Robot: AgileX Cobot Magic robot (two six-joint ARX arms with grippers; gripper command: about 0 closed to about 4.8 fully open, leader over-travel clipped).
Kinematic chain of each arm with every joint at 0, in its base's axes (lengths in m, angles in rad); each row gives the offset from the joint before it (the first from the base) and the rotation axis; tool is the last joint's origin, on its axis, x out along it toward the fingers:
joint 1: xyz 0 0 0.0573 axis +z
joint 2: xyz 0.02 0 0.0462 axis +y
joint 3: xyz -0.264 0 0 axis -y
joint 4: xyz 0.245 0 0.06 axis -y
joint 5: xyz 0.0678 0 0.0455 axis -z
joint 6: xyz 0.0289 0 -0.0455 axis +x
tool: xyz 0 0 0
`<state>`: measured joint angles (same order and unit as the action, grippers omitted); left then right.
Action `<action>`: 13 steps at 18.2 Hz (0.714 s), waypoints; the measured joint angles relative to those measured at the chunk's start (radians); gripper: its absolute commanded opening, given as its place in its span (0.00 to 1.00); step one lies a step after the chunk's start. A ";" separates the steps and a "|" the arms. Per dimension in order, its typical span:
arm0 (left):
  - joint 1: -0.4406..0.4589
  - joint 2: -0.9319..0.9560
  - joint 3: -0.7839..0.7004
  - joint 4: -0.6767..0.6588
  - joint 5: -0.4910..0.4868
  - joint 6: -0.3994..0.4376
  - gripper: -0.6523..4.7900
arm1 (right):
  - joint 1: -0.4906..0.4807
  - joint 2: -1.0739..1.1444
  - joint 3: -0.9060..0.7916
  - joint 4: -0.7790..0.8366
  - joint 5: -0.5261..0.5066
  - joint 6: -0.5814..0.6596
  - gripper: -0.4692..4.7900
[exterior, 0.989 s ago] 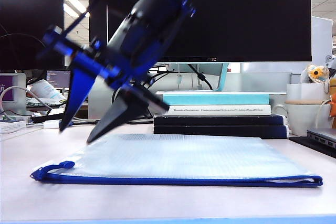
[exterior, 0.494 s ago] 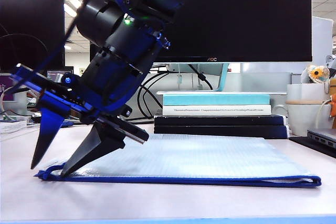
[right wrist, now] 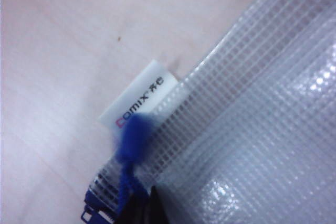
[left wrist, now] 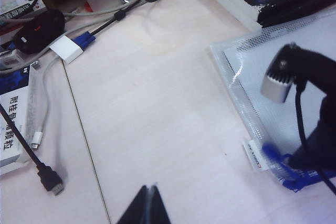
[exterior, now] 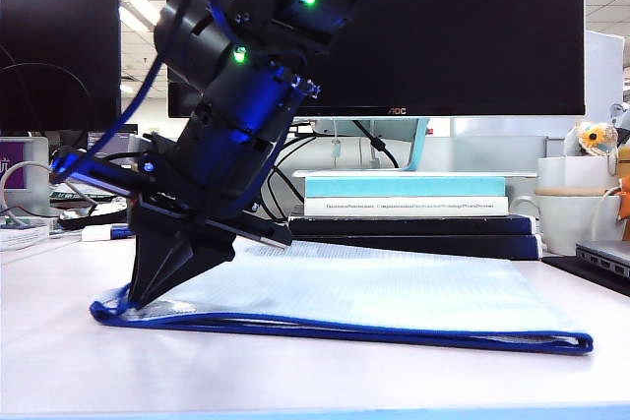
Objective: Pick up the transparent plastic file bag with a blue zipper and close its zipper.
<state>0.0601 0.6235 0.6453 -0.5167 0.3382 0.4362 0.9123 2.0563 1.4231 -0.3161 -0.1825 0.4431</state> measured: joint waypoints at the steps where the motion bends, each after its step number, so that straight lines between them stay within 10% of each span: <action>1: 0.000 0.000 0.000 0.000 0.000 0.000 0.11 | -0.003 0.000 0.013 -0.025 -0.002 -0.021 0.08; 4: 0.000 0.000 -0.009 0.002 0.091 0.070 0.21 | -0.010 -0.011 0.096 -0.156 -0.002 -0.106 0.08; 6: 0.000 0.001 -0.032 -0.011 0.151 0.123 0.92 | -0.018 -0.050 0.138 -0.232 -0.001 -0.171 0.08; 7: 0.000 0.001 -0.037 -0.013 0.161 0.157 1.00 | -0.021 -0.068 0.147 -0.254 -0.002 -0.192 0.08; 13: -0.001 0.003 -0.039 -0.011 0.278 0.481 1.00 | -0.071 -0.217 0.181 -0.395 -0.058 -0.235 0.08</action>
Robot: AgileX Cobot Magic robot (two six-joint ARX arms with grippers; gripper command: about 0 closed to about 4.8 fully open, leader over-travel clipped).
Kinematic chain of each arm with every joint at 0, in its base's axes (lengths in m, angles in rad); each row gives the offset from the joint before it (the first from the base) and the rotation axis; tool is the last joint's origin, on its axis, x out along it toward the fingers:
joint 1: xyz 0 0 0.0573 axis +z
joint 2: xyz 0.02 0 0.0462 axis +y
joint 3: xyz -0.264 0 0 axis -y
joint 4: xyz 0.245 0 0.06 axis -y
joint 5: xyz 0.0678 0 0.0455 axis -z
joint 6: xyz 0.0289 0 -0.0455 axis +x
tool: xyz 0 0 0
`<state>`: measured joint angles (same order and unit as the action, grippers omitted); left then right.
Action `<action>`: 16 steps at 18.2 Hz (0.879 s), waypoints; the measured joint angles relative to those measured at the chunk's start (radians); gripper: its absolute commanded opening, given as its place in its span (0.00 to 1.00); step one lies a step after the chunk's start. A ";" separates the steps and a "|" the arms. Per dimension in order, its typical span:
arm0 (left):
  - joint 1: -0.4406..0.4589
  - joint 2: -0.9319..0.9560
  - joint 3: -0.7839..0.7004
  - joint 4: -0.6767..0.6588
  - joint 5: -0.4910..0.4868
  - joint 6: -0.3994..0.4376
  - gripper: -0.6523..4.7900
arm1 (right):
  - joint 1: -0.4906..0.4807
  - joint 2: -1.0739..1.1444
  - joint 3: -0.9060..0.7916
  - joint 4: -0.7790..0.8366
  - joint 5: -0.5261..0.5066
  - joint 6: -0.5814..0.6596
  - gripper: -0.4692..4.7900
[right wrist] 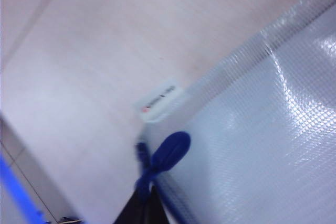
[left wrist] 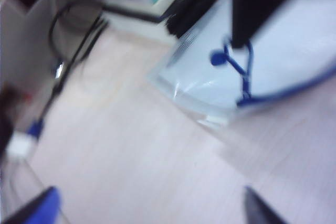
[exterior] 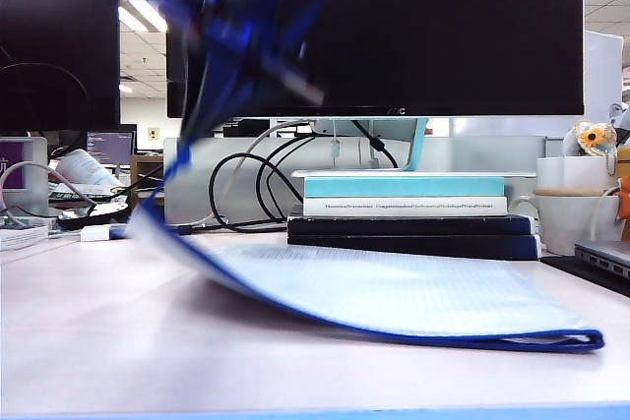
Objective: Pick up the transparent plastic file bag with a blue zipper and close its zipper.
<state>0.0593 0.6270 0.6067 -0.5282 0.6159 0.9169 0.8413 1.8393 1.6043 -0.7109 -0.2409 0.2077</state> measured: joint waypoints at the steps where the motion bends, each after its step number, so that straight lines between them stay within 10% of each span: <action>1: 0.000 0.005 0.000 0.000 0.030 0.034 1.00 | -0.001 -0.027 0.000 -0.010 -0.018 -0.001 0.08; 4: -0.014 0.035 0.000 0.001 0.214 0.187 1.00 | -0.019 -0.132 0.001 -0.045 -0.122 -0.004 0.08; 10: -0.256 0.088 -0.001 0.113 0.376 0.209 0.99 | -0.021 -0.251 0.001 -0.128 -0.244 -0.003 0.08; 16: -0.492 0.232 -0.001 0.217 0.063 0.179 0.82 | -0.021 -0.294 0.001 -0.165 -0.356 0.002 0.08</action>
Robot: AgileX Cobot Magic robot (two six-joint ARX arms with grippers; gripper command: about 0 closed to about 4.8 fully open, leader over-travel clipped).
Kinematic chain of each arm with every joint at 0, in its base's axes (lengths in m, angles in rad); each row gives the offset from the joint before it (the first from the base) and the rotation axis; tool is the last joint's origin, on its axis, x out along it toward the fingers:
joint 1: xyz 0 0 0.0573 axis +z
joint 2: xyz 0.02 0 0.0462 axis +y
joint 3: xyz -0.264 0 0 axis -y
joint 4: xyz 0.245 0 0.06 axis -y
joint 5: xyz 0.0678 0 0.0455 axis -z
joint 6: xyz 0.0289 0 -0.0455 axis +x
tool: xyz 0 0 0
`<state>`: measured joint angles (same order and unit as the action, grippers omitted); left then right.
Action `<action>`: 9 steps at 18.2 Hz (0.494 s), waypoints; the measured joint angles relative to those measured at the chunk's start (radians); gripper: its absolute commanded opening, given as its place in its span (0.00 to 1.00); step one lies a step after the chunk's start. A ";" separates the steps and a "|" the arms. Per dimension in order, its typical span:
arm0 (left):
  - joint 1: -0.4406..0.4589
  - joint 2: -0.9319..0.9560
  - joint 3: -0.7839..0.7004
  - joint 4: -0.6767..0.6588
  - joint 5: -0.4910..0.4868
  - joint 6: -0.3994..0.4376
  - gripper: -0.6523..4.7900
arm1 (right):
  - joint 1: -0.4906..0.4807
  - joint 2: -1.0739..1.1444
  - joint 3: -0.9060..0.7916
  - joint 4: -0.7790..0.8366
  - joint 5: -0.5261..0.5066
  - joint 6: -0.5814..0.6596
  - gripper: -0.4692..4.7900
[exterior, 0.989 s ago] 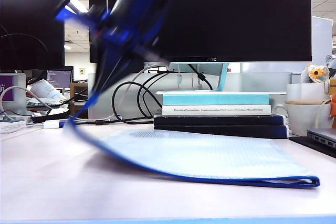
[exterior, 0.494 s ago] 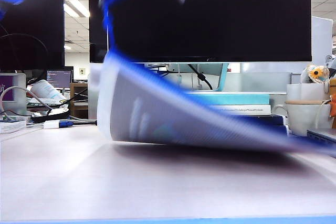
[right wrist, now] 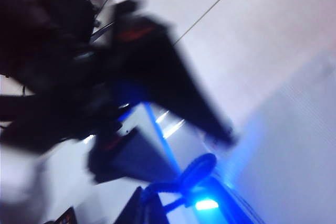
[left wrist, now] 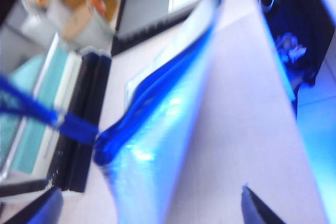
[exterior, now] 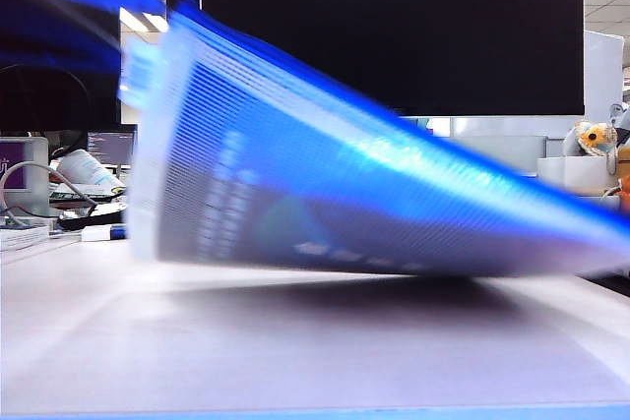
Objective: Pick up the transparent plastic file bag with a blue zipper and close its zipper.
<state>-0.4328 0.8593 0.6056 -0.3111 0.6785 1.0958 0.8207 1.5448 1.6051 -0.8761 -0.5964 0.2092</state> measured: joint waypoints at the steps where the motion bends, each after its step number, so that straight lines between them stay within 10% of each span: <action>1: 0.000 0.021 0.000 0.028 -0.006 -0.019 0.74 | 0.000 -0.007 0.000 -0.010 -0.001 0.000 0.08; 9: 0.001 0.083 0.000 0.208 0.106 -0.167 0.61 | 0.001 -0.038 0.000 -0.056 -0.007 -0.001 0.08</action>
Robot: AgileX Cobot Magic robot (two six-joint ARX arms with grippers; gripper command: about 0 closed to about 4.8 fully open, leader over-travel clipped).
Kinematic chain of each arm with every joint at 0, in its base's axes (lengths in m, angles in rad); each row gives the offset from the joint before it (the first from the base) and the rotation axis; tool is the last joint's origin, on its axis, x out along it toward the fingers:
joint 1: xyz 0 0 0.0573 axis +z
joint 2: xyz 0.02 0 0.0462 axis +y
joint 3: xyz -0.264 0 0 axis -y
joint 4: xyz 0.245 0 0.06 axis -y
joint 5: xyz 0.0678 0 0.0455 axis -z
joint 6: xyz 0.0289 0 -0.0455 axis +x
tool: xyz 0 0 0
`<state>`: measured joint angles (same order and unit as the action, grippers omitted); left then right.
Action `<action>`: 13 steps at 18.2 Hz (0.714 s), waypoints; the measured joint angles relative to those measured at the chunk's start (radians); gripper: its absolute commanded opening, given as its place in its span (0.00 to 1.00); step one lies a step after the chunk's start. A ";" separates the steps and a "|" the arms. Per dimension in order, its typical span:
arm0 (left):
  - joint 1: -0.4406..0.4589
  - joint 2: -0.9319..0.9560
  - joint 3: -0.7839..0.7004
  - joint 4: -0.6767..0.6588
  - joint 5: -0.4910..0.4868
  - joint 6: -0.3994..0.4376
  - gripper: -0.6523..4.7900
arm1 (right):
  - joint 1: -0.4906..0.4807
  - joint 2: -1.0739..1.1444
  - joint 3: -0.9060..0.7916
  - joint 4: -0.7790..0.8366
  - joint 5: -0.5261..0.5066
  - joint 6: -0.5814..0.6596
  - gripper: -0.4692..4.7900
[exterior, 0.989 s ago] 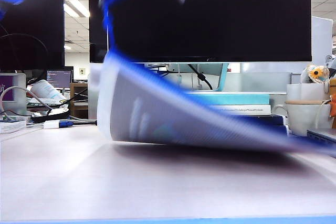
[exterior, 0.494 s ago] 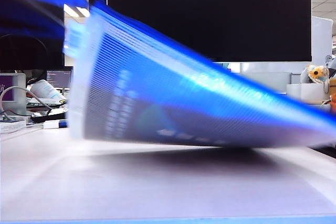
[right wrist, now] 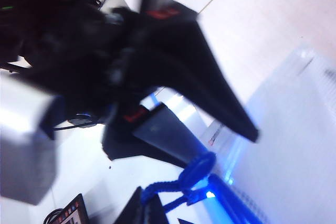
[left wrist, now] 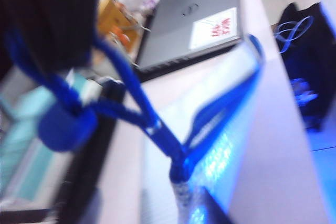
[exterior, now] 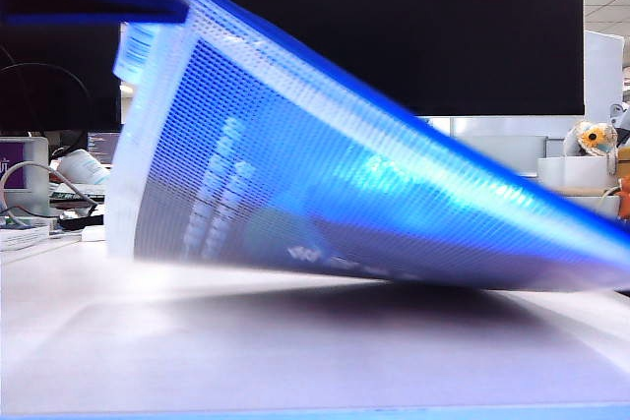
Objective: Pick up the transparent plastic file bag with a blue zipper and close its zipper.
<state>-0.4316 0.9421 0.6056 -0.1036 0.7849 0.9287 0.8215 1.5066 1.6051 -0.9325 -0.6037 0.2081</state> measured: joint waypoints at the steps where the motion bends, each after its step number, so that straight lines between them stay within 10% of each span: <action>1: 0.000 0.009 0.000 -0.001 0.018 -0.002 0.54 | 0.000 0.000 0.000 0.000 -0.007 0.000 0.08; 4: -0.001 0.026 0.000 0.017 0.066 -0.028 0.10 | 0.000 0.000 0.000 0.016 -0.026 0.000 0.08; 11: -0.001 0.026 0.008 0.041 0.055 -0.047 0.11 | 0.000 0.000 0.000 0.010 0.048 -0.045 0.08; 13: -0.001 0.025 0.046 0.041 0.033 -0.047 0.11 | 0.000 0.000 0.000 -0.064 0.282 -0.102 0.08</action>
<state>-0.4324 0.9672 0.6514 -0.0628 0.8177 0.8814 0.8211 1.5063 1.6051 -0.9970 -0.3222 0.1059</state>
